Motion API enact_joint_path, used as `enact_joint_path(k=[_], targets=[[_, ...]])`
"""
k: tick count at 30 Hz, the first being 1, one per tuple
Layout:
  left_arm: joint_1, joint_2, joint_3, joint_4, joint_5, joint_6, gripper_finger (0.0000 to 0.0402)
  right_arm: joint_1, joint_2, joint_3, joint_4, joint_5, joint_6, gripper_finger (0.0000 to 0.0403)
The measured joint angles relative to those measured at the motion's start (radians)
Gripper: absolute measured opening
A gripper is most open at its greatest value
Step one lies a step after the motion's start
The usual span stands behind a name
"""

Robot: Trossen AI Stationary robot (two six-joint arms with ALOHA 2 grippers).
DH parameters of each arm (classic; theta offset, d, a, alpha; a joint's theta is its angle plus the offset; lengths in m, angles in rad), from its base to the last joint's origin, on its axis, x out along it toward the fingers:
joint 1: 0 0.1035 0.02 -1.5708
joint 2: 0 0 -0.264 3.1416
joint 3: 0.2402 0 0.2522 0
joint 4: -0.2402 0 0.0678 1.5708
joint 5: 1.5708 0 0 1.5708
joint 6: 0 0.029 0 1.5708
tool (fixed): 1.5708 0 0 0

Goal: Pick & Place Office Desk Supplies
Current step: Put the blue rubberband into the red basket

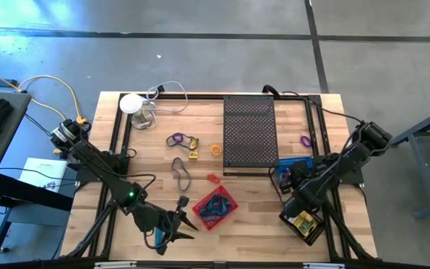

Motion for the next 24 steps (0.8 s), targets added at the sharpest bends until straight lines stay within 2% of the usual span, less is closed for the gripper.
enact_joint_path(k=[5, 10, 13, 17, 20, 24], targets=[[0.0, 0.0, 0.0, -0.05, -0.039, -0.167, 0.012, -0.009, 0.0, 0.0, -0.006, 0.008, -0.002, 0.0206], [0.001, -0.017, 0.0, -0.158, -0.117, -0.22, 0.012, 0.0, 0.0, 0.023, -0.05, 0.063, -0.007, 0.0258], [0.006, -0.054, 0.001, -0.294, -0.17, -0.227, 0.012, 0.039, 0.0, 0.05, -0.071, 0.193, 0.06, 0.0272], [0.037, -0.077, 0.001, -0.507, -0.177, -0.207, 0.012, 0.122, 0.0, 0.077, -0.025, 0.426, 0.108, 0.0279], [0.077, -0.075, 0.001, -0.623, -0.176, -0.117, 0.012, 0.174, 0.0, 0.077, 0.088, 0.609, 0.087, 0.0278], [0.136, -0.063, -0.057, -0.666, -0.161, -0.127, 0.0119, 0.223, 0.0, 0.077, 0.293, 0.816, -0.03, 0.0276]])
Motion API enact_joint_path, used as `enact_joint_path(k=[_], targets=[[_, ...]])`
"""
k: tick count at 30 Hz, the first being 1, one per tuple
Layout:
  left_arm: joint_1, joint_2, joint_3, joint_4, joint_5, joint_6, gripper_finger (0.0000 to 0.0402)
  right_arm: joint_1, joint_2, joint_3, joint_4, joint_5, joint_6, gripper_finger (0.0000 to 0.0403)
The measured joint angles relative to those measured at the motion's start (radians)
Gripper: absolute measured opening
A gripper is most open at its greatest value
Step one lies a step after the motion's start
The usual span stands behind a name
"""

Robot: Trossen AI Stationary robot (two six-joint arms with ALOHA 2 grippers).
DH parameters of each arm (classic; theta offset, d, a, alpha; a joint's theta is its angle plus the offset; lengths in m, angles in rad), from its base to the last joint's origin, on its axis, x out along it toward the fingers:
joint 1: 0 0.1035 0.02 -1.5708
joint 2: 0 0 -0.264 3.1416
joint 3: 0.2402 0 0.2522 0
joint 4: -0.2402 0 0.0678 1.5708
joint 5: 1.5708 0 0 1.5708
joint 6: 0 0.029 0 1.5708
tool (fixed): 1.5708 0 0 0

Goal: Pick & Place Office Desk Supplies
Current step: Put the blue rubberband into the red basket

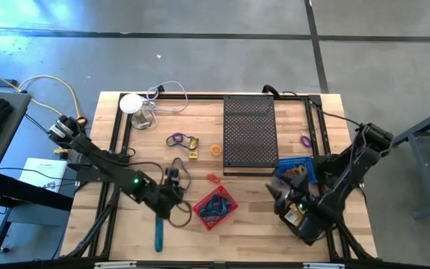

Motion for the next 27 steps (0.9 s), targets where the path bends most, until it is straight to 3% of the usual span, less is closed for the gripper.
enact_joint_path(k=[4, 14, 20, 27], targets=[[0.053, 0.0, -0.088, 0.018, 0.015, -0.038, 0.0119, 0.02, 0.0, 0.0, 0.237, 0.079, -0.214, 0.0276], [0.075, 0.0, -0.214, 0.217, 0.08, -0.04, 0.0119, 0.017, 0.0, 0.0, 0.71, 0.039, -0.738, 0.0276], [0.084, 0.0, -0.246, 0.268, 0.081, -0.017, 0.0119, 0.017, 0.0, 0.0, 0.864, 0.01, -0.883, 0.0276], [0.136, 0.0, -0.253, 0.268, 0.091, 0.003, 0.0119, 0.017, 0.0, 0.0, 0.907, -0.01, -0.915, 0.0276]])
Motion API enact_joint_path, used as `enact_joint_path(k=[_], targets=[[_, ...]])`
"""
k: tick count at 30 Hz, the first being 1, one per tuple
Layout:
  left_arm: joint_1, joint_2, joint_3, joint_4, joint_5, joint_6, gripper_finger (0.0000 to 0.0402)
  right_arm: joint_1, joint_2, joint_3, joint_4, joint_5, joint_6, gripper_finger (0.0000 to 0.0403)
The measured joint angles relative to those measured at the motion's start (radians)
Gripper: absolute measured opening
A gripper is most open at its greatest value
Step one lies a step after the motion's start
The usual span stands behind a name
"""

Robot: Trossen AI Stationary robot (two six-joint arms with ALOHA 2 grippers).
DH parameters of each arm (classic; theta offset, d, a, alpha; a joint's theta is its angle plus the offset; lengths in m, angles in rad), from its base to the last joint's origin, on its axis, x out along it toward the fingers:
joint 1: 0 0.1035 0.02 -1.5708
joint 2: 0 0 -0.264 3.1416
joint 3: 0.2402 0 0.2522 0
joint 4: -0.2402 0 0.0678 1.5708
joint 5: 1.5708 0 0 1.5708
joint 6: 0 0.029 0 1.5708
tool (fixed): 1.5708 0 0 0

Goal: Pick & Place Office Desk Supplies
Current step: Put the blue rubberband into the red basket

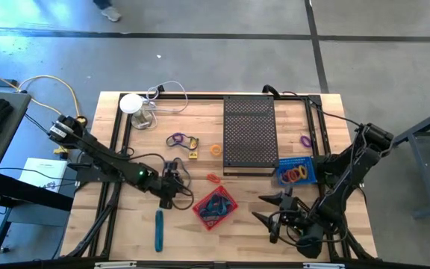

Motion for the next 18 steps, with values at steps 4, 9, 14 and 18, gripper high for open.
enact_joint_path(k=[4, 9, 14, 18], targets=[[0.018, 0.0, 0.0, 0.006, 0.113, 0.018, 0.0119, 0.0, 0.0, 0.0, 0.0, -0.006, 0.001, 0.0276], [0.021, 0.01, 0.0, 0.009, 0.152, 0.012, 0.0119, 0.0, 0.0, 0.0, 0.0, -0.007, 0.001, 0.0276], [0.027, 0.069, 0.0, 0.034, 0.148, 0.034, 0.0119, 0.0, 0.0, 0.0, -0.001, -0.016, 0.002, 0.0276], [0.042, 0.109, 0.002, 0.049, 0.149, 0.044, 0.0119, 0.0, 0.0, 0.0, 0.001, -0.03, 0.003, 0.0276]])
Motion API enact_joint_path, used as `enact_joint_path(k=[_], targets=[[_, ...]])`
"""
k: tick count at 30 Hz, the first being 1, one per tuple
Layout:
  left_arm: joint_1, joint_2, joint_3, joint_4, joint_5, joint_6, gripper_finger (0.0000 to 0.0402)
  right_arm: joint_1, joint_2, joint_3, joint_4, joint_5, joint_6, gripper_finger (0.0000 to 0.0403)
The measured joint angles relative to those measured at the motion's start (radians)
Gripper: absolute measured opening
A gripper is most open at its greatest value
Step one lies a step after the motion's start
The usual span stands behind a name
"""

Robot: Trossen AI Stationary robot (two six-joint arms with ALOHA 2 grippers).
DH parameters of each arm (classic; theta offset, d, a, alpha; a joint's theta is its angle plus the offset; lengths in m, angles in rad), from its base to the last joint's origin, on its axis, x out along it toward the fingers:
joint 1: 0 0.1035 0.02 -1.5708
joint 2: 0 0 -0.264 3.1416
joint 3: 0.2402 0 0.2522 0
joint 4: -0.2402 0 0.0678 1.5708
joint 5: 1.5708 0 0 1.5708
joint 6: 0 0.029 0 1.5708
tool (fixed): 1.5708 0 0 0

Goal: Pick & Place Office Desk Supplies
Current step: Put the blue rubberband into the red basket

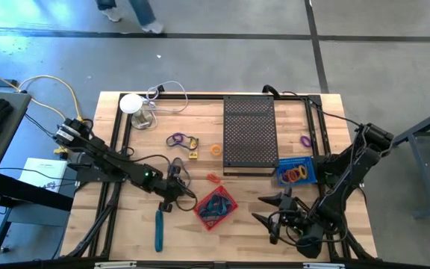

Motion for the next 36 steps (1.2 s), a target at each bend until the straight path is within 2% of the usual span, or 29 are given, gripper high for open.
enact_joint_path(k=[5, 11, 13, 21, 25, 30, 33, 36], targets=[[0.013, 0.013, 0.001, 0.008, 0.007, -0.03, 0.0104, 0.0, 0.0, 0.0, 0.027, -0.002, 0.0, 0.0276], [0.01, 0.015, 0.001, 0.025, -0.018, 0.023, 0.0024, 0.0, 0.0, 0.0, 0.037, -0.026, -0.003, 0.0276], [0.007, 0.016, -0.001, 0.037, -0.029, 0.03, 0.0008, 0.0, 0.0, 0.0, 0.037, -0.026, -0.008, 0.0276], [-0.019, -0.003, 0.024, 0.068, -0.05, 0.011, 0.0002, 0.0, 0.0, 0.0, 0.04, -0.026, -0.022, 0.0276], [-0.078, -0.058, 0.09, 0.08, -0.12, 0.02, 0.0002, 0.0, 0.0, 0.0, 0.04, -0.026, -0.022, 0.0276], [-0.176, -0.123, 0.202, 0.09, -0.232, 0.102, 0.0001, 0.0, 0.001, 0.0, 0.04, -0.026, -0.022, 0.0276], [-0.239, -0.129, 0.26, 0.183, -0.235, 0.196, 0.0001, 0.0, 0.001, 0.0, 0.04, -0.026, -0.022, 0.0276], [-0.285, -0.125, 0.271, 0.363, -0.196, 0.292, 0.0001, 0.0, 0.001, 0.0, 0.04, -0.026, -0.022, 0.0276]])
